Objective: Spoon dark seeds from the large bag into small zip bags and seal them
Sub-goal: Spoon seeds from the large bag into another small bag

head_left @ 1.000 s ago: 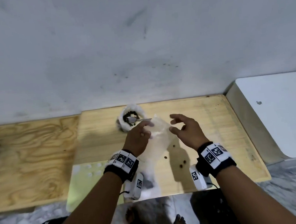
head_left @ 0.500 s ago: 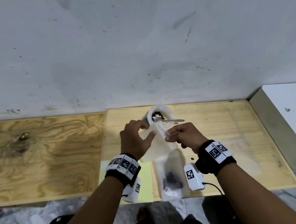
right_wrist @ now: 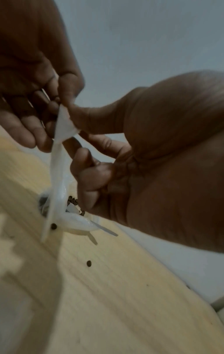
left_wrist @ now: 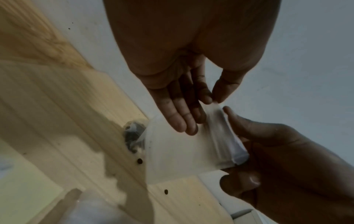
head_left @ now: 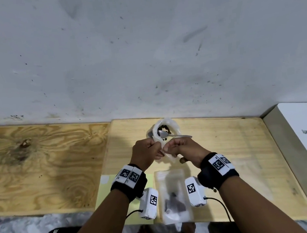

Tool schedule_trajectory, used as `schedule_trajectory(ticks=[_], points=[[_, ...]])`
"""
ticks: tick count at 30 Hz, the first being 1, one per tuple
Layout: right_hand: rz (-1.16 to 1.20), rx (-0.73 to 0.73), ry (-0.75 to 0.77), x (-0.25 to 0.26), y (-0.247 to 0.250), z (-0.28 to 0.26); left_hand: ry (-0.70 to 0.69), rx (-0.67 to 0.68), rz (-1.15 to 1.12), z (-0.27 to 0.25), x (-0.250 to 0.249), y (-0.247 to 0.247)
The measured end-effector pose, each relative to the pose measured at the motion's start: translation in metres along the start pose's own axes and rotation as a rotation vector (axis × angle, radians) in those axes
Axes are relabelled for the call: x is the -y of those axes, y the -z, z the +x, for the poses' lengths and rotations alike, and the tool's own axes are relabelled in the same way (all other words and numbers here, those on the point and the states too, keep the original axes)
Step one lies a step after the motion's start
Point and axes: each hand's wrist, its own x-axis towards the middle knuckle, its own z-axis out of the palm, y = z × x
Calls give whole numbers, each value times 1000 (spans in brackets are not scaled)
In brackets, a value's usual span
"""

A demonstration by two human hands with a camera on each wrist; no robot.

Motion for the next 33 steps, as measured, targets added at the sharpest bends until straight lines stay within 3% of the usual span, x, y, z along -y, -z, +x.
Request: schedule_trajectory(ticks=[3,6,13,17,22,28,33], points=[[-92,-13,106,4,6,3,45,-20,5,-1,-7,-12],[-146,-47,166,3,12,9,-3,4,96,1,-12,-20],[-413,-222,181,0,17,22,-179,0,413,7,-26,-22],[-410,-342,170,2,26,30,-219,27,459,12,-28,-21],[-273,-267,200,6,31,31,-437,-110,473,16,-14,-23],[-87,-192,207,2,25,34,-460,10,840,28,-1,-20],[-91,-66,208,7,25,29,-553,107,755,32,3,-12]])
